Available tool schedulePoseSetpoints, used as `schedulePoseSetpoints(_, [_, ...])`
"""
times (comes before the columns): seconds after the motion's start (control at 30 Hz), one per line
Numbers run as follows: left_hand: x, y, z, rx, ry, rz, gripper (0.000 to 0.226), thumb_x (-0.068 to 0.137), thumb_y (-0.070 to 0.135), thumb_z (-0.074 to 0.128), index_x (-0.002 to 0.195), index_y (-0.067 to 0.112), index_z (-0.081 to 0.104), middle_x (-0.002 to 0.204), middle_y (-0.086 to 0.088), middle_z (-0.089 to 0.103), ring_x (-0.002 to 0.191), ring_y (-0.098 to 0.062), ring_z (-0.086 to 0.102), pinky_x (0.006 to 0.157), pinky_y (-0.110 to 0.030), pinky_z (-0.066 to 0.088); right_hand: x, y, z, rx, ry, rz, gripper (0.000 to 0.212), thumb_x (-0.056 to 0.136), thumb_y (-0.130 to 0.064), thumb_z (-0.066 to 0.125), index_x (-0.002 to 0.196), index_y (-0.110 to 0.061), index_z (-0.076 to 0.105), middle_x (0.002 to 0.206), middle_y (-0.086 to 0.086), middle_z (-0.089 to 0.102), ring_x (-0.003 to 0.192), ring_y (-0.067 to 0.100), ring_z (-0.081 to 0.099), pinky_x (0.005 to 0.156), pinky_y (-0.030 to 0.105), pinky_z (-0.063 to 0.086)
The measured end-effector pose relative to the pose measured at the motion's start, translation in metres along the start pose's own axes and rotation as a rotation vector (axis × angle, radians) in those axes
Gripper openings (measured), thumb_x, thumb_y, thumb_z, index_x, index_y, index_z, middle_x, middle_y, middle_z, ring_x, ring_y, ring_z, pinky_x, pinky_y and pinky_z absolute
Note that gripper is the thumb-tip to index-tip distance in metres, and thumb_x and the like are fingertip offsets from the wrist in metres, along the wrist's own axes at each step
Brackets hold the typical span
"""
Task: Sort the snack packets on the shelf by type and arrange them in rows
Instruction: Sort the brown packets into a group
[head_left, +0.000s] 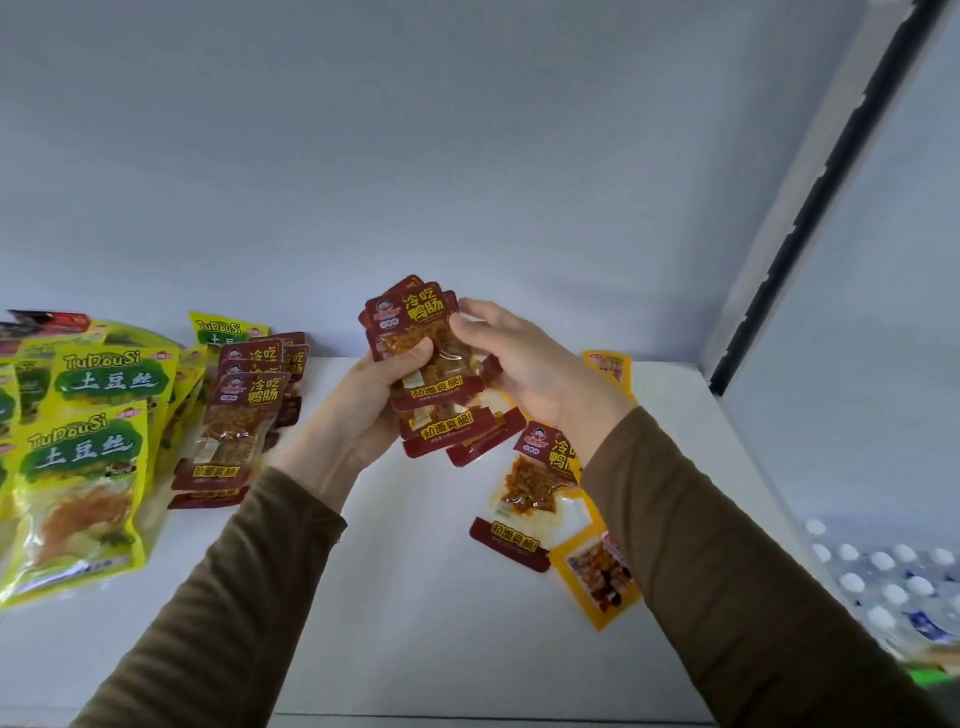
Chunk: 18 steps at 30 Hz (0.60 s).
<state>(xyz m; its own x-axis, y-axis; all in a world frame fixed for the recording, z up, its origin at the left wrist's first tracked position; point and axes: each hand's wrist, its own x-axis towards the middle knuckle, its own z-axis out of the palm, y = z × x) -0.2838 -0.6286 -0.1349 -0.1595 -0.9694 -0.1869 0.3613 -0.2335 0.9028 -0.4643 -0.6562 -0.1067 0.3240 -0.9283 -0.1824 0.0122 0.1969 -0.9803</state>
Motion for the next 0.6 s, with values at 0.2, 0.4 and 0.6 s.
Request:
schedulePoseSetpoints(0.2, [-0.016, -0.031, 0.007, -0.109, 0.017, -0.092, 0.038, 0.095, 0.026, 0.068, 0.130, 0.012, 0.063, 0.115, -0.012, 0.077, 0.099, -0.031, 0.076, 0.070, -0.040, 0.063, -0.024, 0.031, 0.024, 0.111, 0.193, 0.001, 0.041, 0.100, -0.018, 0.061, 0.139, -0.027, 0.055, 0.121, 0.002, 0.070, 0.105, 0.028, 0.071, 0.092, 0.053, 0.058])
schedulePoseSetpoints(0.4, [-0.030, -0.045, 0.009, -0.050, 0.018, -0.136, 0.056, 0.085, 0.026, 0.075, 0.137, 0.018, 0.057, 0.117, -0.012, 0.076, 0.095, -0.031, 0.077, 0.066, -0.038, 0.063, -0.046, 0.038, 0.022, 0.253, 0.117, 0.070, 0.049, 0.103, -0.025, 0.057, 0.150, -0.026, 0.045, 0.136, 0.003, 0.062, 0.120, 0.023, 0.063, 0.102, 0.050, 0.052])
schedulePoseSetpoints(0.6, [-0.040, -0.054, -0.015, -0.055, 0.103, -0.106, 0.061, 0.085, 0.018, 0.076, 0.141, 0.023, 0.052, 0.124, -0.014, 0.073, 0.107, -0.038, 0.073, 0.084, -0.052, 0.062, -0.080, 0.046, -0.051, -0.381, 0.356, -0.092, 0.037, 0.105, -0.040, 0.052, 0.141, -0.036, 0.055, 0.140, -0.015, 0.056, 0.129, 0.005, 0.052, 0.103, 0.030, 0.043])
